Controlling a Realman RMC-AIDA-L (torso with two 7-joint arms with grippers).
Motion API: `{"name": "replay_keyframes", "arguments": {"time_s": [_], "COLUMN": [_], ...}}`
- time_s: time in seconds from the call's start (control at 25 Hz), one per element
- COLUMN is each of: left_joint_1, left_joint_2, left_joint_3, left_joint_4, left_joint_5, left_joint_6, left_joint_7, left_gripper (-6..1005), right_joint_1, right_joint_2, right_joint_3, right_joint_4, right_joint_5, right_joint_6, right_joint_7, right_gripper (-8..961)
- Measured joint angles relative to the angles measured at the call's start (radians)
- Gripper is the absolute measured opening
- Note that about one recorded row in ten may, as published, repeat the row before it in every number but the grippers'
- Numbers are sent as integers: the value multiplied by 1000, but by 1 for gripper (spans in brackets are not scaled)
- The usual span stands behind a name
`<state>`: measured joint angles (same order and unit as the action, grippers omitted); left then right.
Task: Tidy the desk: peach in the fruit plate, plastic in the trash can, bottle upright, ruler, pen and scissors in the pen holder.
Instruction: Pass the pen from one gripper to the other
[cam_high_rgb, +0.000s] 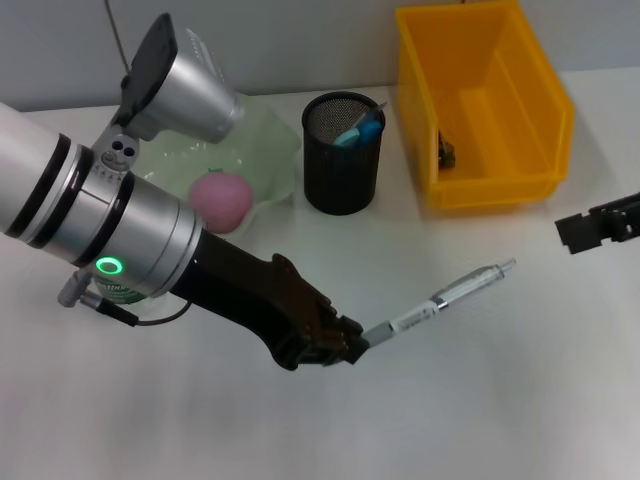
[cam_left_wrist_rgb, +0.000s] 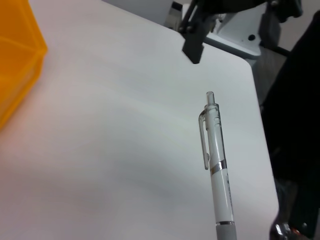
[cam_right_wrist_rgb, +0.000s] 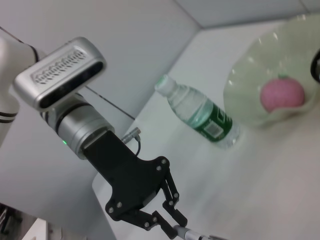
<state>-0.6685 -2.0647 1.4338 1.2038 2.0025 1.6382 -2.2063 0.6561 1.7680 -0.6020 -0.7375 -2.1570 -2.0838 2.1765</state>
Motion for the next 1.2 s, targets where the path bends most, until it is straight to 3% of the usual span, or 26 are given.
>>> {"name": "replay_keyframes", "arguments": {"time_s": [0.16, 0.36, 0.76, 1.2], "left_joint_1": [-7, -13, -11, -30], "left_joint_2": [-1, -2, -4, -5], "left_joint_3": [0, 0, -25, -55], "left_joint_4": [-8, -11, -18, -101], "left_joint_5": [-1, -6, -9, -54], "left_joint_6": [14, 25, 16, -5], "left_joint_7": [10, 19, 30, 66], "left_gripper": [127, 127, 127, 127], "right_joint_1": [67, 94, 108, 135], "right_joint_2": [-19, -24, -20, -7], "right_joint_3": [-19, -57, -104, -141], "right_joint_4": [76, 84, 90, 136], "right_joint_5": [-33, -38, -40, -41], "right_joint_6": [1, -1, 2, 47], "right_joint_7": [54, 91, 119, 115], "right_gripper": [752, 750, 745, 740]}}
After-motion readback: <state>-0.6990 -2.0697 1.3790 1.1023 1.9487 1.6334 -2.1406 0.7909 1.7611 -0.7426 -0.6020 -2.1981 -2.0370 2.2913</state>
